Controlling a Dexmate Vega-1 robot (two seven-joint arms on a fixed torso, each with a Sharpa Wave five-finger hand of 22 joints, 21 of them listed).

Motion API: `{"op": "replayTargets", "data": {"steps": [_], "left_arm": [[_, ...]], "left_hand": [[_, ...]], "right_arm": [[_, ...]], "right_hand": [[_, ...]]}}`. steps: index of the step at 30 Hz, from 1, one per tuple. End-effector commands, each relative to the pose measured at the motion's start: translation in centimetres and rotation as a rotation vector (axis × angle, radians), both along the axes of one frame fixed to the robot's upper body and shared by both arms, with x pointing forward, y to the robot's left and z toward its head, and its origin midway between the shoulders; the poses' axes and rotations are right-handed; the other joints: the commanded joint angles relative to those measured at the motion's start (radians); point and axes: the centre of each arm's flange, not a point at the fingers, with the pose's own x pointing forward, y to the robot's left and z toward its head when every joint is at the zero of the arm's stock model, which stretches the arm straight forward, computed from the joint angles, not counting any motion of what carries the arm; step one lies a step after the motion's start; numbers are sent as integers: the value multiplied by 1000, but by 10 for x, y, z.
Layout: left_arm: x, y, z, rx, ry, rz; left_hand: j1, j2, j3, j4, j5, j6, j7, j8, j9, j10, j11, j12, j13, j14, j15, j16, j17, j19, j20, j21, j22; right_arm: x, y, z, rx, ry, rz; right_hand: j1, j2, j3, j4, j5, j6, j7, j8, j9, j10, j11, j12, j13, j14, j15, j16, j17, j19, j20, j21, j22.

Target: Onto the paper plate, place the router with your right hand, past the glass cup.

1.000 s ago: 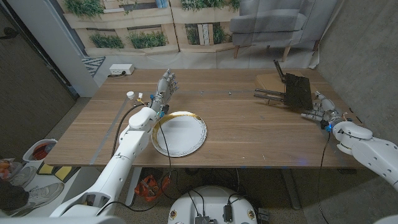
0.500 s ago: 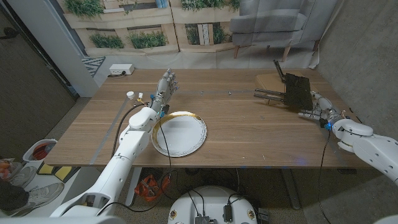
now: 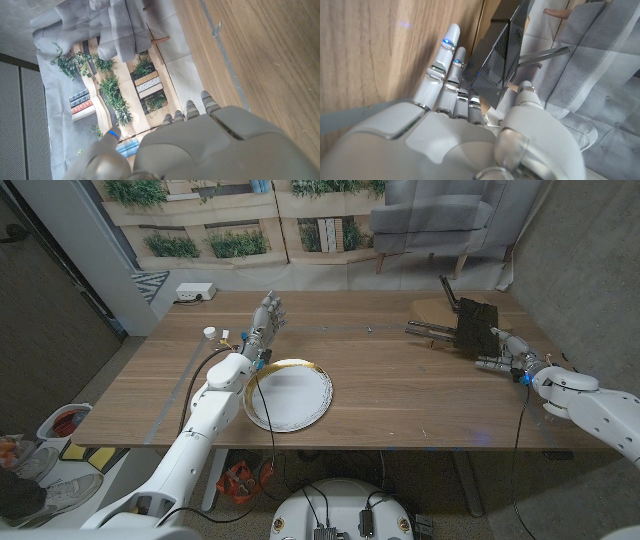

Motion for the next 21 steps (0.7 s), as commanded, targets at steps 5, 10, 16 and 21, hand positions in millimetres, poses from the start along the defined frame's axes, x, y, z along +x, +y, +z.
{"op": "replayTargets", "data": {"steps": [5, 10, 16, 21], "left_arm": [[-1, 1, -1, -4, 1, 0], [-2, 1, 0, -5, 0, 1], [-2, 1, -1, -6, 1, 1], [-2, 1, -1, -7, 1, 2]], "left_hand": [[0, 115, -3, 3, 3, -141, 8, 3, 4, -225, 4, 4, 4, -215, 11, 6, 5, -83, 4, -2, 6], [0, 115, -3, 3, 3, -142, 9, 3, 4, -225, 6, 4, 4, -215, 11, 6, 5, -83, 3, -2, 6], [0, 115, -3, 3, 3, -141, 9, 3, 4, -226, 6, 4, 4, -216, 11, 6, 5, -83, 4, -3, 6], [0, 115, -3, 3, 3, -141, 9, 3, 4, -226, 8, 4, 4, -216, 11, 6, 5, -83, 3, -3, 6]], "right_arm": [[2, -1, 8, -27, 61, -15], [2, -2, 8, -34, 70, -15], [2, -2, 9, -46, 84, -11], [1, -2, 11, -50, 83, -23]], "right_hand": [[116, 27, 32, -2, -1, 79, 56, 14, 8, 91, 0, 47, 18, 99, -45, 81, 78, 64, -28, 24, 11], [162, 27, 28, 1, -3, 127, 57, 18, 13, 152, -2, 82, 30, 150, -83, 140, 145, 96, -47, 39, 18], [222, 20, 26, -3, 3, 166, 58, 19, 17, 203, -6, 120, 46, 199, -125, 202, 218, 118, -69, 60, 32], [298, 16, 37, -11, 13, 204, 56, 23, 22, 251, -26, 164, 67, 225, -149, 236, 272, 124, -83, 93, 66]]}}
